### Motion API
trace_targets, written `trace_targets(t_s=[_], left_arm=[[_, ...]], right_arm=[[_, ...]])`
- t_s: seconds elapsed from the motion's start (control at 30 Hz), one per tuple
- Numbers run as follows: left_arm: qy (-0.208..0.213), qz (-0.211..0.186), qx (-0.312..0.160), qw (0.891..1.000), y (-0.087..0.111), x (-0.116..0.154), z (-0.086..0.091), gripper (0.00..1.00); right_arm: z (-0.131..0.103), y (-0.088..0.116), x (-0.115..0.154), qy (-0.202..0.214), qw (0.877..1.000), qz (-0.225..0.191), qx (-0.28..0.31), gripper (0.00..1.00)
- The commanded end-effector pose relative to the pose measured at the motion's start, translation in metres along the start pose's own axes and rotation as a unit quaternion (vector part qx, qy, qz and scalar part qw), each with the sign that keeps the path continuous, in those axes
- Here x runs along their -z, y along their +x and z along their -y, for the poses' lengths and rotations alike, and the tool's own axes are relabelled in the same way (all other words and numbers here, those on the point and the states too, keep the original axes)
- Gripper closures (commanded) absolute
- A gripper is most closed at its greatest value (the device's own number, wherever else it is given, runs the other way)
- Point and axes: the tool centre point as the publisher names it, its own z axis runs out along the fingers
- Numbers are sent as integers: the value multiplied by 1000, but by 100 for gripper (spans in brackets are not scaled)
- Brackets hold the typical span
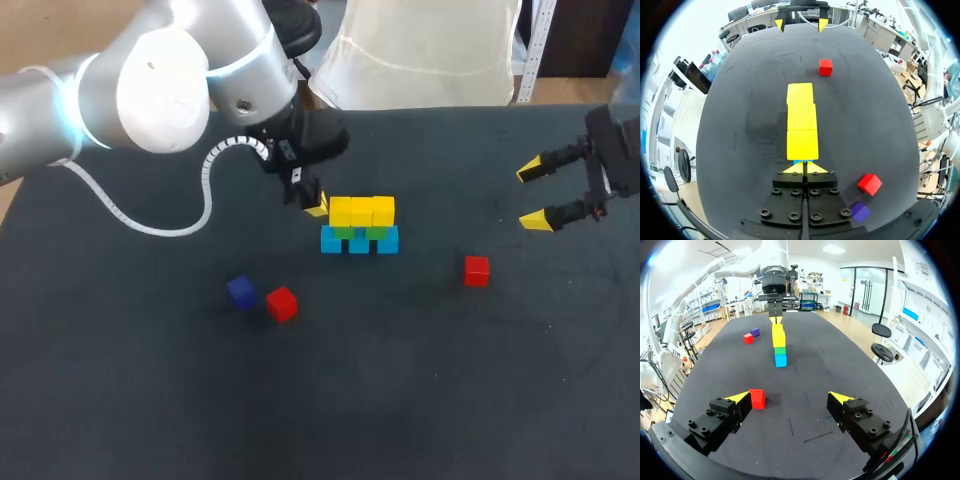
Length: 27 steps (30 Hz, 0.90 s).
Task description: Place the blue cubes, place green cubes on the blue cubes, place the yellow cubes on the green cubes, then place the red cubes on the yellow cubes, and place purple cube on the red cubes.
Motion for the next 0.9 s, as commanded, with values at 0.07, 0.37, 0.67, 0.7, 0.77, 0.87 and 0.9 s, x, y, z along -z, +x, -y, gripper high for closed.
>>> trace_targets(t_s=[0.07,0.37,0.67,0.7,0.77,0.87,0.9], left_arm=[[3,0,3,1000,5,4,-2,27],[-24,20,13,999,25,34,4,0],[-36,19,-2,999,54,60,21,0],[-34,14,-9,999,56,62,24,0],[-28,11,-29,999,58,65,29,0],[-23,12,-76,997,57,67,39,0],[-21,10,-92,995,56,68,43,0]], right_arm=[[1,0,-1,-1,1000,1,0,0],[1,0,-1,-1,1000,1,0,0],[1,0,-1,-1,1000,1,0,0],[1,0,-1,-1,1000,1,0,0],[1,0,-1,-1,1000,1,0,0],[1,0,-1,-1,1000,1,0,0],[1,0,-1,-1,1000,1,0,0]])
